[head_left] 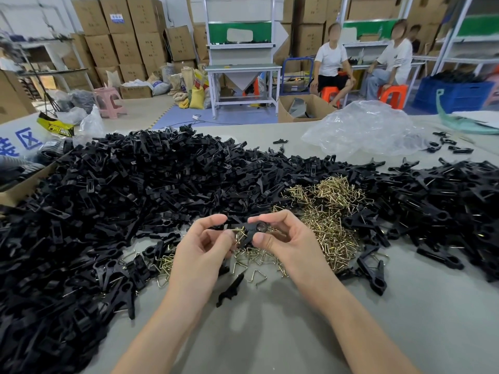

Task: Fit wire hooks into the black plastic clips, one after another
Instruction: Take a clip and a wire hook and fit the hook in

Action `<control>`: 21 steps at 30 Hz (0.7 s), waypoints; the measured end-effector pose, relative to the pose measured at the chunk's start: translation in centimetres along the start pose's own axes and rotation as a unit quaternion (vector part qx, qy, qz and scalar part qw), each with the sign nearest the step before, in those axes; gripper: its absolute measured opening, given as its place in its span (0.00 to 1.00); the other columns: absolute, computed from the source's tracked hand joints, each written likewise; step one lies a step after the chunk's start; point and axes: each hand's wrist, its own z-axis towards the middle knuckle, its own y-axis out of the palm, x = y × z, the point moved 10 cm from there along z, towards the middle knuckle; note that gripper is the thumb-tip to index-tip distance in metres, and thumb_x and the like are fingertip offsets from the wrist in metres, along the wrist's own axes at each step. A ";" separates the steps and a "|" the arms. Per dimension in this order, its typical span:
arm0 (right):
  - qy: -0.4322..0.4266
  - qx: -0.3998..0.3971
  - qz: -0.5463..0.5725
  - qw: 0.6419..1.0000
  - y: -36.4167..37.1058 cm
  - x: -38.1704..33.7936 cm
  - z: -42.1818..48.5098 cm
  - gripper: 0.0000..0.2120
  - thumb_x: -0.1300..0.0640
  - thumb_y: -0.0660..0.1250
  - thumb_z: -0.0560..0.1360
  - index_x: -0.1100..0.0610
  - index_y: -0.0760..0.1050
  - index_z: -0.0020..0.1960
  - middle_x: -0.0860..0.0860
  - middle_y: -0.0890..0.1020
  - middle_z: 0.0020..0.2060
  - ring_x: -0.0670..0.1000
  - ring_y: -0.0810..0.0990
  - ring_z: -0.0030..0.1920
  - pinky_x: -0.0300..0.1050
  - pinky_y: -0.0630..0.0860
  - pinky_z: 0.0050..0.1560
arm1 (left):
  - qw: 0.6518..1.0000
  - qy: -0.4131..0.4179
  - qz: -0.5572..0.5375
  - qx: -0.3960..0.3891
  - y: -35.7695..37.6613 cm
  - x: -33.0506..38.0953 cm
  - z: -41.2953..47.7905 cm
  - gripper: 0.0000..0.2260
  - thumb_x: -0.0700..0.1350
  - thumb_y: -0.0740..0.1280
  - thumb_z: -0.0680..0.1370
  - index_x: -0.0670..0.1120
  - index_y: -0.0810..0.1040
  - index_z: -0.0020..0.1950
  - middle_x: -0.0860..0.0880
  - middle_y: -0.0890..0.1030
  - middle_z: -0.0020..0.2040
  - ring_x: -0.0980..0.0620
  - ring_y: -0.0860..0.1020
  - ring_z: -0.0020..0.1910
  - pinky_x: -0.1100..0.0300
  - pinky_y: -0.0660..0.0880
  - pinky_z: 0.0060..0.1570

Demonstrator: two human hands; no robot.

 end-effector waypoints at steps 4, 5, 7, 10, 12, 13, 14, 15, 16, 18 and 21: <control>-0.006 0.003 0.005 1.000 0.0 -0.1 -0.1 0.12 0.68 0.73 0.74 0.58 0.78 0.55 0.49 0.87 0.53 0.48 0.85 0.52 0.37 0.78 0.53 | 1.000 -0.008 -0.010 -0.015 0.2 0.2 0.0 0.09 0.39 0.68 0.80 0.48 0.77 0.58 0.50 0.81 0.37 0.55 0.77 0.34 0.68 0.75 0.34; -0.007 0.006 0.010 1.000 -0.1 -0.1 -0.1 0.12 0.68 0.73 0.75 0.58 0.78 0.55 0.49 0.87 0.53 0.48 0.85 0.52 0.37 0.79 0.53 | 1.000 -0.007 -0.010 -0.015 0.2 0.3 -0.1 0.09 0.39 0.68 0.80 0.48 0.77 0.58 0.50 0.81 0.37 0.55 0.78 0.34 0.68 0.74 0.33; -0.006 0.011 0.017 1.000 -0.3 -0.2 -0.1 0.11 0.67 0.73 0.75 0.57 0.78 0.55 0.48 0.86 0.53 0.47 0.85 0.53 0.39 0.79 0.54 | 1.000 -0.005 -0.014 -0.015 0.2 0.5 -0.1 0.08 0.39 0.68 0.80 0.48 0.78 0.58 0.49 0.82 0.37 0.56 0.78 0.34 0.68 0.74 0.32; -0.004 0.008 0.013 1.000 -0.2 -0.2 -0.1 0.12 0.67 0.73 0.75 0.57 0.78 0.55 0.48 0.86 0.53 0.48 0.85 0.54 0.43 0.80 0.58 | 1.000 -0.006 -0.020 -0.021 0.2 0.6 -0.1 0.09 0.38 0.68 0.80 0.47 0.77 0.58 0.48 0.81 0.37 0.56 0.77 0.33 0.68 0.74 0.31; -0.001 0.006 0.012 1.000 -0.1 -0.2 -0.1 0.12 0.68 0.73 0.75 0.59 0.77 0.55 0.49 0.86 0.53 0.49 0.85 0.54 0.46 0.80 0.60 | 1.000 -0.005 -0.020 -0.018 0.1 0.6 -0.1 0.09 0.38 0.68 0.80 0.47 0.77 0.58 0.49 0.82 0.37 0.56 0.78 0.34 0.69 0.74 0.33; 0.000 0.007 0.013 1.000 0.0 -0.2 -0.1 0.12 0.67 0.73 0.75 0.59 0.77 0.56 0.49 0.86 0.53 0.50 0.85 0.54 0.47 0.80 0.60 | 1.000 -0.003 -0.018 -0.016 -0.1 0.6 0.0 0.09 0.38 0.68 0.80 0.48 0.78 0.58 0.50 0.82 0.37 0.57 0.78 0.34 0.69 0.75 0.34; 0.001 0.007 0.014 1.000 -0.1 -0.2 -0.1 0.12 0.67 0.73 0.75 0.59 0.78 0.56 0.49 0.86 0.53 0.50 0.85 0.54 0.47 0.80 0.60 | 1.000 -0.001 -0.015 -0.015 -0.1 0.7 0.0 0.09 0.39 0.68 0.80 0.48 0.78 0.58 0.50 0.83 0.37 0.57 0.79 0.35 0.69 0.75 0.36; 0.000 0.006 0.012 1.000 0.0 -0.2 -0.2 0.11 0.67 0.73 0.75 0.59 0.78 0.56 0.49 0.86 0.53 0.50 0.85 0.54 0.47 0.80 0.60 | 1.000 -0.002 -0.011 -0.017 -0.1 0.7 0.0 0.09 0.39 0.68 0.79 0.49 0.78 0.58 0.50 0.83 0.38 0.57 0.79 0.36 0.69 0.76 0.37; -0.001 0.005 0.009 1.000 0.0 -0.3 -0.2 0.11 0.67 0.73 0.75 0.59 0.78 0.56 0.49 0.86 0.53 0.50 0.85 0.54 0.47 0.80 0.60 | 1.000 -0.006 -0.008 -0.018 -0.1 0.6 0.0 0.09 0.39 0.69 0.79 0.49 0.78 0.58 0.50 0.82 0.38 0.56 0.79 0.36 0.68 0.76 0.36; -0.002 -0.002 0.008 1.000 0.3 -0.2 -0.2 0.12 0.67 0.73 0.74 0.57 0.79 0.54 0.50 0.86 0.53 0.51 0.85 0.54 0.45 0.80 0.58 | 1.000 -0.018 -0.010 -0.022 0.1 0.4 -0.1 0.09 0.39 0.68 0.79 0.49 0.78 0.58 0.48 0.81 0.38 0.53 0.76 0.34 0.66 0.74 0.33; -0.003 -0.015 0.010 1.000 0.8 -0.2 -0.2 0.12 0.68 0.73 0.74 0.57 0.78 0.54 0.50 0.86 0.54 0.50 0.85 0.53 0.40 0.79 0.54 | 1.000 -0.019 -0.001 -0.019 0.1 0.2 -0.1 0.09 0.39 0.69 0.79 0.50 0.78 0.58 0.48 0.80 0.37 0.53 0.75 0.33 0.67 0.73 0.31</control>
